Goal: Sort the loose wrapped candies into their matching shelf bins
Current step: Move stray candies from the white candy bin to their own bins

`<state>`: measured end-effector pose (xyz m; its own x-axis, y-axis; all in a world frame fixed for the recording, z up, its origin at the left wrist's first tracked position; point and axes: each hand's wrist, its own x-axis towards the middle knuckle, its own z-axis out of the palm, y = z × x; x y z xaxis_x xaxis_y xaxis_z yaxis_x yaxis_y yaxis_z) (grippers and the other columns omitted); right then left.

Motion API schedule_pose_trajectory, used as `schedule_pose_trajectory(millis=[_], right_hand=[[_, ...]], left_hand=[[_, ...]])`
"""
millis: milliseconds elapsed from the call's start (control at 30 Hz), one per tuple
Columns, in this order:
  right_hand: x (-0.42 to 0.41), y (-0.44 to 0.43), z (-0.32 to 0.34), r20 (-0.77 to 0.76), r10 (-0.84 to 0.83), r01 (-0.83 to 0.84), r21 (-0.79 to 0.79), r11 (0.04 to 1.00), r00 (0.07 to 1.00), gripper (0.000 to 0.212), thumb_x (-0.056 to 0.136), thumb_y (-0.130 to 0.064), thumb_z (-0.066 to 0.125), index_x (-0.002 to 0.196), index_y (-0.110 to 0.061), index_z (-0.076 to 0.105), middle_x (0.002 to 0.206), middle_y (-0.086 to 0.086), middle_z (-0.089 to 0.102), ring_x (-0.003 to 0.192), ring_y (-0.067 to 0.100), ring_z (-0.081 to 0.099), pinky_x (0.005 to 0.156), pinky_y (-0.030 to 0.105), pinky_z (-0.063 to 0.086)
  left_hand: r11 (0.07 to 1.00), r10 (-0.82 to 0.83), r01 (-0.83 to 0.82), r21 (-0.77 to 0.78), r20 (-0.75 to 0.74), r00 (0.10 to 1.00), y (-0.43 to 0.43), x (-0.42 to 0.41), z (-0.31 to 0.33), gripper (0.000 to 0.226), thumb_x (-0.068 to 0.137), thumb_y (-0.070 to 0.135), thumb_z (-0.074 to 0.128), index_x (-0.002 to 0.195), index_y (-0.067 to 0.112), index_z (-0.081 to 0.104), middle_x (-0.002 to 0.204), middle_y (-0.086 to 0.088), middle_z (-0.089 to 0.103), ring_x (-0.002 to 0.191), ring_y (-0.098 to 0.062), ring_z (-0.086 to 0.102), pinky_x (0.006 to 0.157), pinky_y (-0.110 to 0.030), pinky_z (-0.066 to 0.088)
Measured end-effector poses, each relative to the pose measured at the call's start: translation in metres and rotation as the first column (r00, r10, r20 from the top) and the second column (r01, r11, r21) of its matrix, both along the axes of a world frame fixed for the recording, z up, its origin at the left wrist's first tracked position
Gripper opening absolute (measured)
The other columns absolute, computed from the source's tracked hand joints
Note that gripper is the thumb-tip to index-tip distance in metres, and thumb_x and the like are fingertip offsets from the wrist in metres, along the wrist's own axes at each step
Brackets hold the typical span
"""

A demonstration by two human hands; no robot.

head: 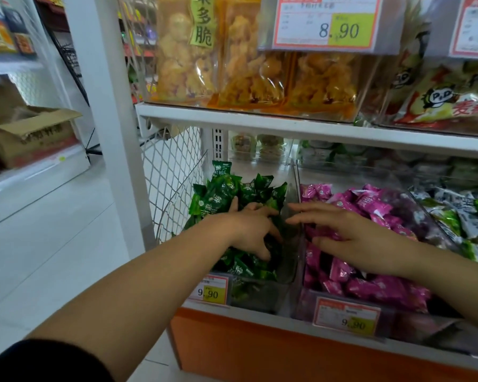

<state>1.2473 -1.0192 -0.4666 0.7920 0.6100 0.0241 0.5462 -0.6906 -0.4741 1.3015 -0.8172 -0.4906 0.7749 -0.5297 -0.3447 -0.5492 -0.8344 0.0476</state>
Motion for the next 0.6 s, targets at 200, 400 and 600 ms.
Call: schedule_pose_trajectory(millis=[200,400,600], right_hand=[[0.0,-0.001,0.003,-0.01,0.009,-0.009,-0.024,1.0,1.0,0.049,0.095,-0.01,0.05,0.123,-0.05,0.044,0.14,-0.035,0.025,0.119,-0.034,0.013,0.091,-0.01,0.016],[-0.002,0.001,0.004,-0.003,0.019,-0.019,-0.027,0.999,1.0,0.05,0.094,-0.009,0.051,0.121,-0.05,0.044,0.139,-0.032,0.027,0.115,-0.036,0.013,0.09,-0.011,0.012],[-0.002,0.002,0.005,0.004,0.03,-0.03,-0.026,0.999,1.0,0.05,0.095,-0.009,0.05,0.12,-0.051,0.043,0.139,-0.031,0.026,0.114,-0.037,0.01,0.09,-0.011,0.01]], left_hand=[[0.995,-0.037,0.023,0.097,0.14,0.99,0.006,0.014,0.001,0.049,0.088,0.039,0.06,0.134,0.047,0.044,0.157,0.007,0.003,0.145,-0.026,-0.007,0.107,-0.065,-0.015],[1.0,-0.022,0.019,0.014,0.231,0.973,0.016,0.022,0.001,0.04,0.09,0.036,0.058,0.13,0.041,0.052,0.154,0.005,0.015,0.142,-0.027,0.013,0.113,-0.061,-0.008],[0.999,-0.042,0.04,0.013,0.28,0.959,0.022,0.023,0.006,0.041,0.091,0.017,0.055,0.13,0.032,0.054,0.155,0.005,0.018,0.142,-0.026,0.015,0.116,-0.055,-0.003]])
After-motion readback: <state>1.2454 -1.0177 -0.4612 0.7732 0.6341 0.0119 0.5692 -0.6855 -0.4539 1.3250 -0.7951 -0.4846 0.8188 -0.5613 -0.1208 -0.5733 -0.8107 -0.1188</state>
